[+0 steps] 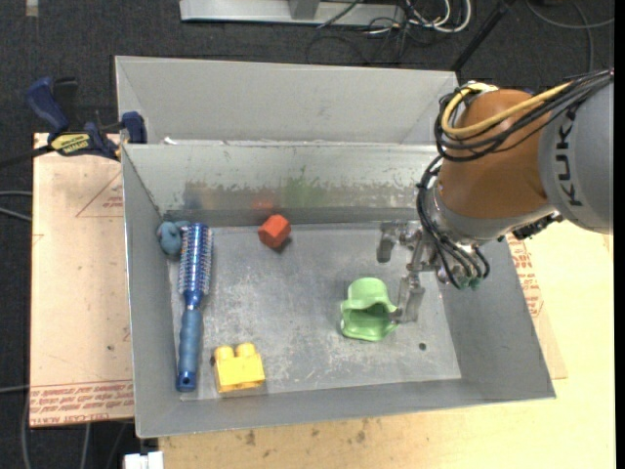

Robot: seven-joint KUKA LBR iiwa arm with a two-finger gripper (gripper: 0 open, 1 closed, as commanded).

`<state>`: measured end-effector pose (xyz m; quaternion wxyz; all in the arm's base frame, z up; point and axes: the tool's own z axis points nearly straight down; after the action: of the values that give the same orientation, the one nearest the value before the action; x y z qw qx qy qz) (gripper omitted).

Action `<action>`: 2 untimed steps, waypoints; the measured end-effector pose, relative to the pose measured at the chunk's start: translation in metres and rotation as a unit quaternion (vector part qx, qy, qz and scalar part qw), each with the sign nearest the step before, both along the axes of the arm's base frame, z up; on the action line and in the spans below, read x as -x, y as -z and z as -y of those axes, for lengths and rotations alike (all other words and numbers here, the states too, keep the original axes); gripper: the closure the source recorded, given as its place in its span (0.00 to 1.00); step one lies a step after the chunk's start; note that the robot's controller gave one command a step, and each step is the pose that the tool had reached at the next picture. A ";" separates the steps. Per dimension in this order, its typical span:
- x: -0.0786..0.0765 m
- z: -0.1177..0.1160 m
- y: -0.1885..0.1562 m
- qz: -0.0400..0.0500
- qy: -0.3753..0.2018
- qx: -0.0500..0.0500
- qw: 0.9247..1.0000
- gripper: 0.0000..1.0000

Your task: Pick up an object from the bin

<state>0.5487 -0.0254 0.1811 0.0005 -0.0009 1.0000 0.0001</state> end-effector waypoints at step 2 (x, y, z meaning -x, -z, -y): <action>0.004 0.010 0.111 0.000 0.050 0.000 0.999 1.00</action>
Offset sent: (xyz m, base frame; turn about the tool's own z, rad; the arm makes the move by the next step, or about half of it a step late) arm -0.0043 -0.0109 -0.1111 0.1023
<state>0.5447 -0.0350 0.0699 0.0002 0.0488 0.9988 0.0005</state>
